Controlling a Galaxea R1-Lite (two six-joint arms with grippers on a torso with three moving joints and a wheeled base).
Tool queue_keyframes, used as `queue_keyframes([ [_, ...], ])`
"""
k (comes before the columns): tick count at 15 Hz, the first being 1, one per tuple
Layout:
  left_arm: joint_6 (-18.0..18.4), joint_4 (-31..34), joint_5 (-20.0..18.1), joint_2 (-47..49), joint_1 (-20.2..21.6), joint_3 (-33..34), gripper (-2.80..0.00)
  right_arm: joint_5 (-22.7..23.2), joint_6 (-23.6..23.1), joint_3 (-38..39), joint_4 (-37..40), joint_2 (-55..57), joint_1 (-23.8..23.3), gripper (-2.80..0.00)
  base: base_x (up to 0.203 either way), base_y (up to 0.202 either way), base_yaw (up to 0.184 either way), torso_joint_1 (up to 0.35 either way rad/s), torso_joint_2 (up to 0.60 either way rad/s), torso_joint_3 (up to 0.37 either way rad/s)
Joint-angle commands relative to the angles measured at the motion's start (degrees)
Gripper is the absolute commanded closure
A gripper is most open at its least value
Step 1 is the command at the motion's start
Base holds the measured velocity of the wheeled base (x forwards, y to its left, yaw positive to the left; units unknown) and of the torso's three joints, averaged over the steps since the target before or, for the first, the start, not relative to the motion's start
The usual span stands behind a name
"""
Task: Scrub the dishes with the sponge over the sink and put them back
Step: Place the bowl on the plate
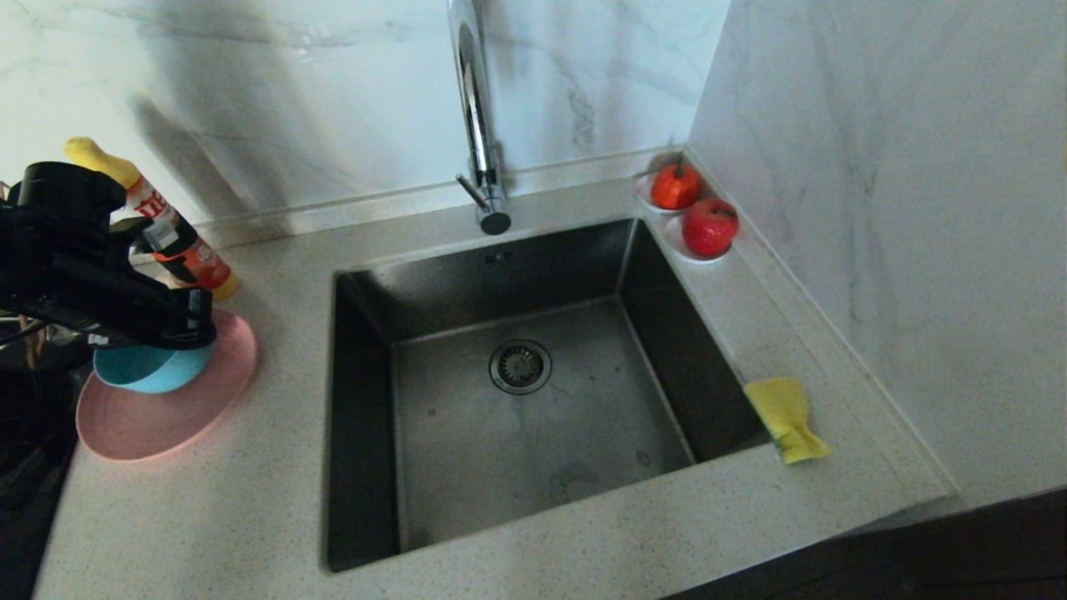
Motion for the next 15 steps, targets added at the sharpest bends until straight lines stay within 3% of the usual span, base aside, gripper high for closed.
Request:
queue_keyframes([
  [1, 1.2, 1.0, 0.1, -1.3, 0.1, 0.7, 0.00, 0.0, 0.0, 0.0, 0.0, 0.1, 0.0, 0.00, 0.000, 0.000, 0.000, 0.000, 0.00, 0.000],
  [4, 3.2, 1.1, 1.1, -1.3, 0.1, 3.2, 0.00, 0.0, 0.0, 0.0, 0.0, 0.1, 0.0, 0.00, 0.000, 0.000, 0.000, 0.000, 0.00, 0.000],
  [10, 3.4, 0.5, 1.4, -0.7, 0.1, 3.3, 0.00, 0.0, 0.0, 0.0, 0.0, 0.1, 0.0, 0.00, 0.000, 0.000, 0.000, 0.000, 0.00, 0.000],
  [11, 3.4, 0.5, 1.3, -0.8, 0.1, 3.0, -2.80, 0.0, 0.0, 0.0, 0.0, 0.1, 0.0, 0.00, 0.000, 0.000, 0.000, 0.000, 0.00, 0.000],
  [15, 3.1, 0.7, 1.2, -1.3, 0.1, 3.0, -2.80, 0.0, 0.0, 0.0, 0.0, 0.1, 0.0, 0.00, 0.000, 0.000, 0.000, 0.000, 0.00, 0.000],
])
